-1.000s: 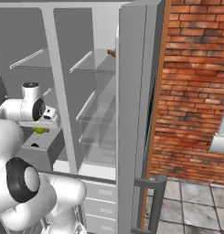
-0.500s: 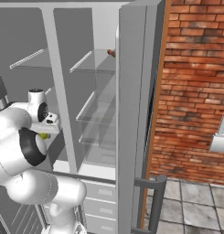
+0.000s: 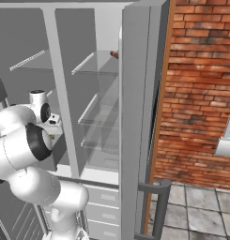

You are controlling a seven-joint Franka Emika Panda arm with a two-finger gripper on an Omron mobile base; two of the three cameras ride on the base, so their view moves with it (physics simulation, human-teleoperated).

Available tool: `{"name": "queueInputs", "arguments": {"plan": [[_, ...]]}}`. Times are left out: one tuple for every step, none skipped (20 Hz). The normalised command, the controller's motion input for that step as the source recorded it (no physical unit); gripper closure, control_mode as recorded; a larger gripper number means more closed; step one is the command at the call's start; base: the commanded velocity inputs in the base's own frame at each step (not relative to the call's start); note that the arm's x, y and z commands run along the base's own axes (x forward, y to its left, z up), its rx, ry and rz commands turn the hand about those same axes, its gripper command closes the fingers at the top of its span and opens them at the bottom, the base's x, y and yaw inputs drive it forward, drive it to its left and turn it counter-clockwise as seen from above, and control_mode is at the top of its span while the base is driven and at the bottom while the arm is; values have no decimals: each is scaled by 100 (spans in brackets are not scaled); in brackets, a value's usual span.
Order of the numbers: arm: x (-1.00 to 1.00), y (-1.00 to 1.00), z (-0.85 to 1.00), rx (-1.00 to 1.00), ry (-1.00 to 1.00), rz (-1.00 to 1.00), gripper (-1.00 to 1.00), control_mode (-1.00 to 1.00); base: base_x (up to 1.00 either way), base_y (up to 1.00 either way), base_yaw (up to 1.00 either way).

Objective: Take the pear and eggplant from the fridge shelf and place them in the freezer drawer to begin freezing them.

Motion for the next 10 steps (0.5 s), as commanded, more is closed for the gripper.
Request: {"name": "queueInputs", "arguments": {"plan": [[-53, 19, -59, 0, 0, 5, 100, -100, 0, 0, 0], [-69, 15, -51, 0, 0, 6, 100, -100, 0, 0, 0], [-74, 14, -50, 0, 0, 6, 100, -100, 0, 0, 0], [-79, 16, -46, 0, 0, 6, 100, -100, 0, 0, 0], [-74, 21, -41, 0, 0, 6, 100, -100, 0, 0, 0], [-86, 22, -35, 0, 0, 6, 100, -100, 0, 0, 0], [-82, 18, -38, 0, 0, 6, 100, -100, 0, 0, 0], [-74, 12, -34, 0, 0, 5, 100, -100, 0, 0, 0], [-64, 17, -29, 0, 0, 4, 100, -100, 0, 0, 0], [-46, 17, -31, 0, 0, 3, 100, -100, 0, 0, 0]]}}
